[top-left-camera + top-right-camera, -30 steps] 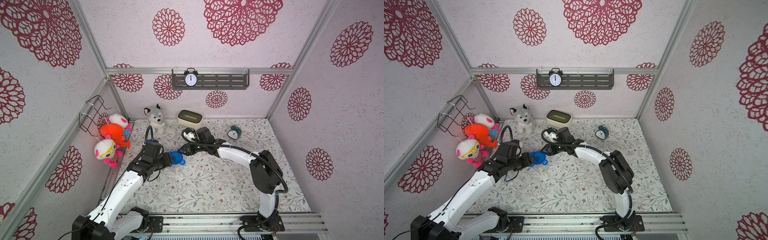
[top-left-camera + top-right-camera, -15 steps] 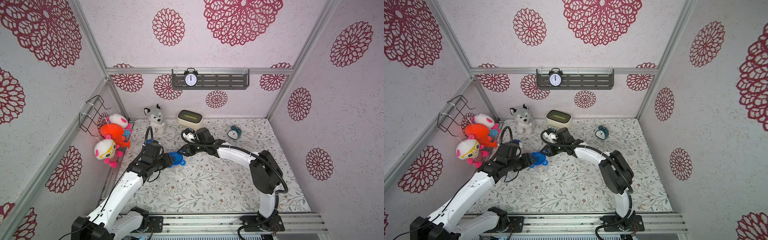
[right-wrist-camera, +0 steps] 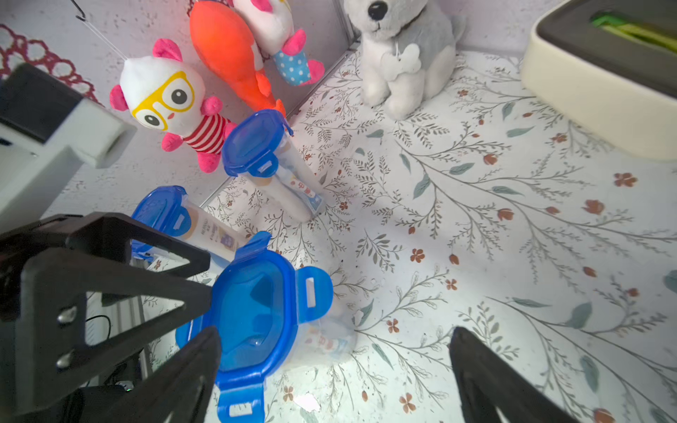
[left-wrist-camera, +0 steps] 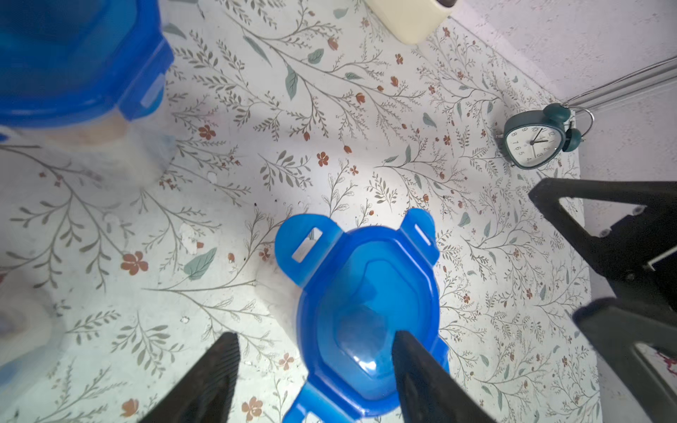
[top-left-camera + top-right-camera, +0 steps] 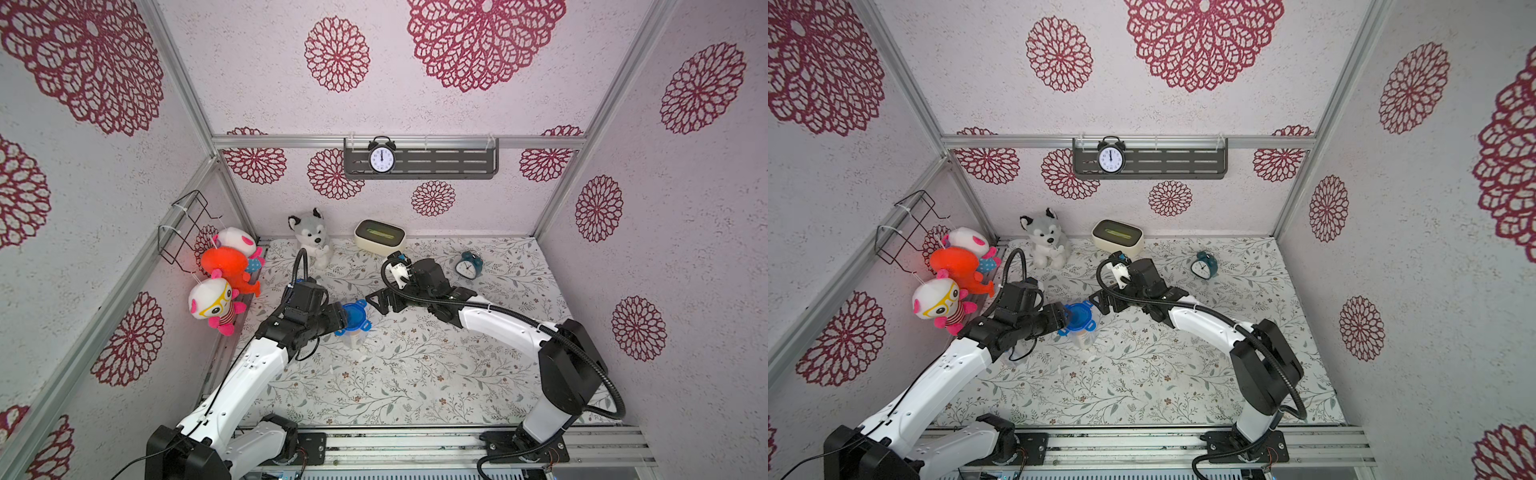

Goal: Pack away toiletry kits
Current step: Close the lid on the container, then close the fastener on the container.

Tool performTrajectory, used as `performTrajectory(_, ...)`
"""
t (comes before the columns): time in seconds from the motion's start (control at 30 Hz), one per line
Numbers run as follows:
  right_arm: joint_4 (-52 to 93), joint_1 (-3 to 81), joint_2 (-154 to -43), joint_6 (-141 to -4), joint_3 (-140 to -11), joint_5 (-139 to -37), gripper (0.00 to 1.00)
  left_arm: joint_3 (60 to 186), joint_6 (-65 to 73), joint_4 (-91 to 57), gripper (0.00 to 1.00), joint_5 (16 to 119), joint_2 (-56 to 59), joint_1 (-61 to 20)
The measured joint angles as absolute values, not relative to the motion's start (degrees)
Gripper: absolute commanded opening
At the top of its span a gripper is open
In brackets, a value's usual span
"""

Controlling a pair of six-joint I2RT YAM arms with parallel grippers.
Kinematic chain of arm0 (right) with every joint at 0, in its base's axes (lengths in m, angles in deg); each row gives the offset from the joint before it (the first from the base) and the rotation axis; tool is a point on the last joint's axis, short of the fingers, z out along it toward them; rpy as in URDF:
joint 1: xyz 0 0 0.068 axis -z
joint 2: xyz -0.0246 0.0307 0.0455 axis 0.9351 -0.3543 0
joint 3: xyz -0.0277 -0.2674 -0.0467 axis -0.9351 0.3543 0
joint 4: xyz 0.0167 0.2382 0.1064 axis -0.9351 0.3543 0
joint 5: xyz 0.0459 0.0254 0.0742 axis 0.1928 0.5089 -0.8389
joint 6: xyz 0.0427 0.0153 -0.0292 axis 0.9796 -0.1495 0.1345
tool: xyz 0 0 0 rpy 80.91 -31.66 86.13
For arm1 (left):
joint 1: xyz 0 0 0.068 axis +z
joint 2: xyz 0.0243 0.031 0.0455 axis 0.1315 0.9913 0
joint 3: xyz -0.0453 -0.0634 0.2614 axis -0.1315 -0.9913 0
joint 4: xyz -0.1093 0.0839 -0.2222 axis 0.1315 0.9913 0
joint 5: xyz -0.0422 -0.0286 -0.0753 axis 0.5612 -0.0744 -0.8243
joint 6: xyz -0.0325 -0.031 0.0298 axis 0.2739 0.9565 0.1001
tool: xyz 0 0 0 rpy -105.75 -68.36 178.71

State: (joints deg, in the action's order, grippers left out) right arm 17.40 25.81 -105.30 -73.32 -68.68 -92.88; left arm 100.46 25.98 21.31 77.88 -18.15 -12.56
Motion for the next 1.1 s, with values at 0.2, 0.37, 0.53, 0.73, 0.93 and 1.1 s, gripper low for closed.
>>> performTrajectory(0.2,14.2,21.8,-101.3,-77.5,-61.2,-88.4,0.99,103.0,24.1,20.9,0.72,78.4,-14.6,-12.5)
performTrajectory(0.37,13.5,17.7,-100.9,-81.1,-59.3,-85.8,0.99,103.1,23.0,20.7,0.71,77.6,-11.7,-12.0)
performTrajectory(0.53,11.7,14.9,-101.8,-84.0,-61.5,-83.2,0.99,103.1,22.7,20.3,0.70,76.5,-10.6,-11.3)
performTrajectory(0.73,9.5,12.9,-105.9,-87.1,-65.2,-81.8,0.99,103.1,22.3,20.3,0.68,75.6,-10.4,-10.2)
performTrajectory(0.93,8.2,11.6,-108.8,-89.5,-66.0,-80.8,0.99,103.1,21.7,20.7,0.67,73.5,-10.4,-9.3)
performTrajectory(1.1,7.4,11.3,-110.3,-90.5,-66.8,-80.2,0.99,103.1,21.4,20.6,0.67,71.2,-10.4,-8.5)
